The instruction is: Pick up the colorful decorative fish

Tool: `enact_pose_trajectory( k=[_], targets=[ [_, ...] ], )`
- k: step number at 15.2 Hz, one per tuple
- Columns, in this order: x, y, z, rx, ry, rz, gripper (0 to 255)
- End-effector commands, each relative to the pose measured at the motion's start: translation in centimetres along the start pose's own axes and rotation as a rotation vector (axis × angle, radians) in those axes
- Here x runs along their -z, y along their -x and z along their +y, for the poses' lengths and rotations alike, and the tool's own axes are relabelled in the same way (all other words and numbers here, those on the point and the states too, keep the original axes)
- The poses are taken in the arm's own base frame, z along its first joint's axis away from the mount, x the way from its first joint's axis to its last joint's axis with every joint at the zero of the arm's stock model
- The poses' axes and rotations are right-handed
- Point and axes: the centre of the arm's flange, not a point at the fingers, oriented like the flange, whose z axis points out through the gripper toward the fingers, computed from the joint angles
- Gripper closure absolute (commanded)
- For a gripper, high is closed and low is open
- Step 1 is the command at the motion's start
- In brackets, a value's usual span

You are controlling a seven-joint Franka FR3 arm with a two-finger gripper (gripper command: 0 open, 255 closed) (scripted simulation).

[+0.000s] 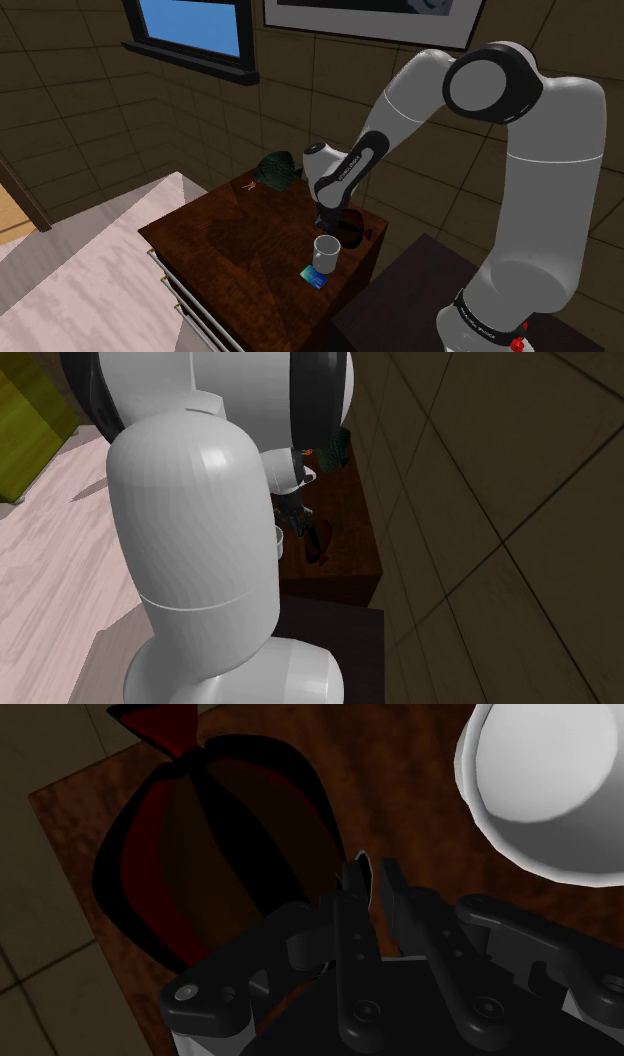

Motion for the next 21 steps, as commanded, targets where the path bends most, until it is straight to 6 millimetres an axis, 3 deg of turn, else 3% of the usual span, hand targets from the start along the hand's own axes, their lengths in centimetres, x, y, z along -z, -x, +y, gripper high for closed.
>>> enact_pose_trajectory(
  k=[1, 6, 21],
  targets=[
    [0.0, 0.0, 0.0, 0.000, 0.000, 0.000, 255],
    [0.0, 0.0, 0.0, 0.000, 0.000, 0.000, 255],
    [7.6, 1.3, 1.6, 0.000, 0.000, 0.000, 255]
  ],
)
